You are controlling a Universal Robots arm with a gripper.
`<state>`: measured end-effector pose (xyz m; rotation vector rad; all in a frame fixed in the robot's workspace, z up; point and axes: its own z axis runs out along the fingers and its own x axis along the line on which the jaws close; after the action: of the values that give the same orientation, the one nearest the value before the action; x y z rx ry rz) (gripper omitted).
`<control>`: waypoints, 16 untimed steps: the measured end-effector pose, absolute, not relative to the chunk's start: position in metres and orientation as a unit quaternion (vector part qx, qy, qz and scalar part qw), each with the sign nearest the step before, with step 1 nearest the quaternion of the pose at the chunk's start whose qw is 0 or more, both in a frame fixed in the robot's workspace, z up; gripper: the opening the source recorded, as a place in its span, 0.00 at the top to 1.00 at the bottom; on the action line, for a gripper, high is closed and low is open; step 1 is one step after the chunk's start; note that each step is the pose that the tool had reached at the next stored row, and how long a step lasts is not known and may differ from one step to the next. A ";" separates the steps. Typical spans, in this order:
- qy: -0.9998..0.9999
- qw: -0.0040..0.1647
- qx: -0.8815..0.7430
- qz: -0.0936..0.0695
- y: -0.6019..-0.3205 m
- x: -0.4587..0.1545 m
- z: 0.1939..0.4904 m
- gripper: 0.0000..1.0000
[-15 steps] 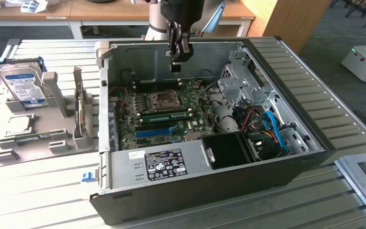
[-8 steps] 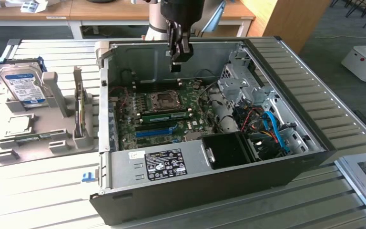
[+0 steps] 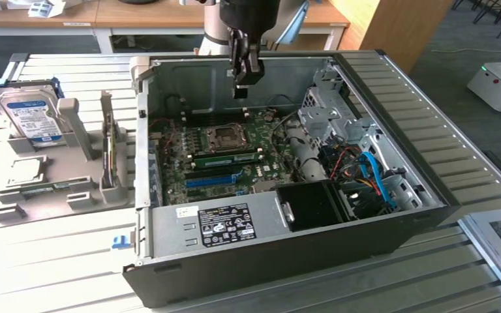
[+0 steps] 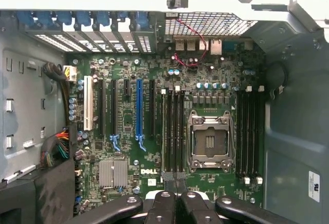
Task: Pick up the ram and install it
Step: 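Press down the ram until it locks into place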
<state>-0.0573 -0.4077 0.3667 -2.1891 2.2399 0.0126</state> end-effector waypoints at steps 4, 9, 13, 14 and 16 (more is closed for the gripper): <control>0.733 0.005 -0.680 0.004 -0.408 -0.057 0.366 0.90; 0.759 0.005 -0.651 0.004 -0.408 -0.057 0.366 0.90; 0.781 0.005 -0.625 0.004 -0.408 -0.057 0.365 0.90; 0.786 0.005 -0.618 0.003 -0.408 -0.057 0.365 0.90; 0.797 0.005 -0.604 0.003 -0.408 -0.057 0.365 0.90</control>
<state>-0.0573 -0.4076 0.3651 -1.8898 2.4963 0.0106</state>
